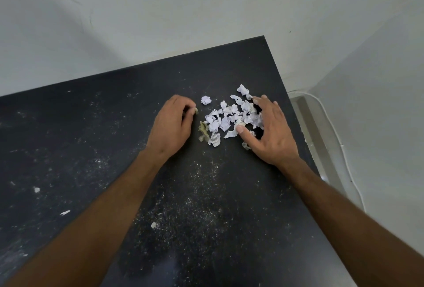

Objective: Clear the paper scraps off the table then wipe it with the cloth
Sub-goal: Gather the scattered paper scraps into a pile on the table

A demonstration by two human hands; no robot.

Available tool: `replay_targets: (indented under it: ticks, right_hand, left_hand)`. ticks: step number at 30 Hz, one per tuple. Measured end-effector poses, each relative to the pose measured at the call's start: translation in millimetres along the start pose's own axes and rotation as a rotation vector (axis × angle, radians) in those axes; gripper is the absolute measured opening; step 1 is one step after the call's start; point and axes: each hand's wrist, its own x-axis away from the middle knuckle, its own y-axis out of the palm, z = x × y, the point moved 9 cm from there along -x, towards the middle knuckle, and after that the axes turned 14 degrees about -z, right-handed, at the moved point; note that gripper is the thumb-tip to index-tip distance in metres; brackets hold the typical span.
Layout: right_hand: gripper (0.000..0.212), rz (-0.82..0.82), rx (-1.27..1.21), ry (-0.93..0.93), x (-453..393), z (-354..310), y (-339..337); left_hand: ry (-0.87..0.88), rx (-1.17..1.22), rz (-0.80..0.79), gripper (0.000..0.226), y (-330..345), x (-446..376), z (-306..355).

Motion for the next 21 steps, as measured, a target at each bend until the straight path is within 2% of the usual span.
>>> replay_targets:
  ticks: [2, 6, 8, 10, 12, 16, 21]
  right_hand:
    - [0.080, 0.012, -0.003, -0.011, 1, -1, -1]
    - [0.088, 0.012, -0.016, 0.001, -1, 4, 1]
    - [0.095, 0.011, -0.024, -0.025, -2, 5, 2]
    - [0.104, -0.014, -0.018, -0.045, -2, 5, 4]
    - [0.108, -0.032, -0.016, -0.061, -3, 5, 5]
    - [0.108, -0.044, -0.042, -0.082, -3, 8, 5]
    - [0.111, -0.042, -0.110, -0.040, -13, 17, -4]
  left_hand:
    - [0.048, 0.007, -0.028, 0.016, 0, -17, 5]
    - [0.155, 0.013, -0.213, 0.044, 21, -29, 24]
    - [0.212, 0.009, -0.297, 0.069, 33, -20, 36]
    - [0.245, -0.095, -0.364, 0.098, 52, -10, 46]
    - [0.258, -0.215, -0.374, 0.115, 70, -6, 54]
    - [0.222, -0.190, -0.262, 0.109, 86, -29, 71]
    - [0.260, -0.169, -0.202, 0.081, 94, -48, 84]
